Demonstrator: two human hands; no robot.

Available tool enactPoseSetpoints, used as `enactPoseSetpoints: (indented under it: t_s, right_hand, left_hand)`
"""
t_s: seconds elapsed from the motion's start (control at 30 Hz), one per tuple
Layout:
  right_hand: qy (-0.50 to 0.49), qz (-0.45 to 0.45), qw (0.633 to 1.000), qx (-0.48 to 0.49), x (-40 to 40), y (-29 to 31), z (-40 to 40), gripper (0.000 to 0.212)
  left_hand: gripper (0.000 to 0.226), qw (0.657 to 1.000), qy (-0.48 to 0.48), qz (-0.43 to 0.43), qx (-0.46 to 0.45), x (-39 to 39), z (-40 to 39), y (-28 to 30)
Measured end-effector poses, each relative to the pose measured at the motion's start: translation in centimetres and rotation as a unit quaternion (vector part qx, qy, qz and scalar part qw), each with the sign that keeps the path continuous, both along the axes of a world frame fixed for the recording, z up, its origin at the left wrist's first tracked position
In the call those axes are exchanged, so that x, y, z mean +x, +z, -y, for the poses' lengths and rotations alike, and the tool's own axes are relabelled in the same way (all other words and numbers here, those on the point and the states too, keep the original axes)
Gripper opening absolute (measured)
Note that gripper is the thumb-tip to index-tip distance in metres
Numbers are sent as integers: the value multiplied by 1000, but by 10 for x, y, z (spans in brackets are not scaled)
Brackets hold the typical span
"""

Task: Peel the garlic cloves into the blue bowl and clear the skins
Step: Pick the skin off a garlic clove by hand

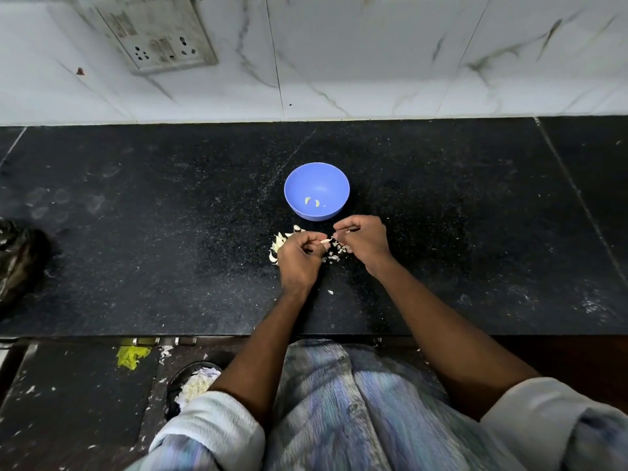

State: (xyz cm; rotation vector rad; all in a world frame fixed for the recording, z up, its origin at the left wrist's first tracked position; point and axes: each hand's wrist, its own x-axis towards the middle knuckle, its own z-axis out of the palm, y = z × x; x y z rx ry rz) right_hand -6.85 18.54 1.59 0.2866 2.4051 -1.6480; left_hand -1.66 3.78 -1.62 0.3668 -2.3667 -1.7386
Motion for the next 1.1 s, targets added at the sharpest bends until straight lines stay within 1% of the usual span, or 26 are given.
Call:
enactPoseSetpoints:
  t_s: [0.07,0.13,0.17,0.23,0.37,0.47,0.6,0.67,0.77,0.9,1.0,1.03,1.1]
  right_hand:
    - [7,60,996,-63,-1,4,2,9]
    - [33,114,987,-113,0,7,4,13]
    - [42,124,984,-123,1,6,4,12]
    - [47,120,982,-136,3,2,3,13]
    - [36,91,986,-137,2,-1,3,15]
    - [40,84,988,-124,1,1,5,16]
    - [44,110,986,-121,3,2,7,12]
    - [51,112,985,-118,2,2,8,11]
    - [72,100,987,-106,2,4,9,9]
    - [99,64,990,-79,0,6,10,7]
    - [128,54,988,-67,-1,6,10,6]
    - [130,57,987,-69,-2,6,11,6]
    - [125,71,987,-71,-4,7,13,7]
  left_hand:
    - [15,1000,4,-9,-11,-1,0,2]
    - [17,1000,7,-13,-12,-1,1,3]
    - [16,1000,5,-11,-9,-1,1,3]
    - [14,1000,2,-3,11,-2,1,3]
    - [15,995,3,29,91,-1,1,3]
    - [12,993,19,30,111,0,0,4]
    - [10,990,48,25,129,0,0,5]
    - [10,994,44,13,101,0,1,6]
    - [11,999,35,-21,29,-1,3,4]
    - [15,999,45,-26,15,-1,4,6]
    - [11,999,28,-29,3,-2,5,9]
    - [9,999,27,-36,-13,-2,5,11]
    - [11,996,32,-46,-73,-2,6,12]
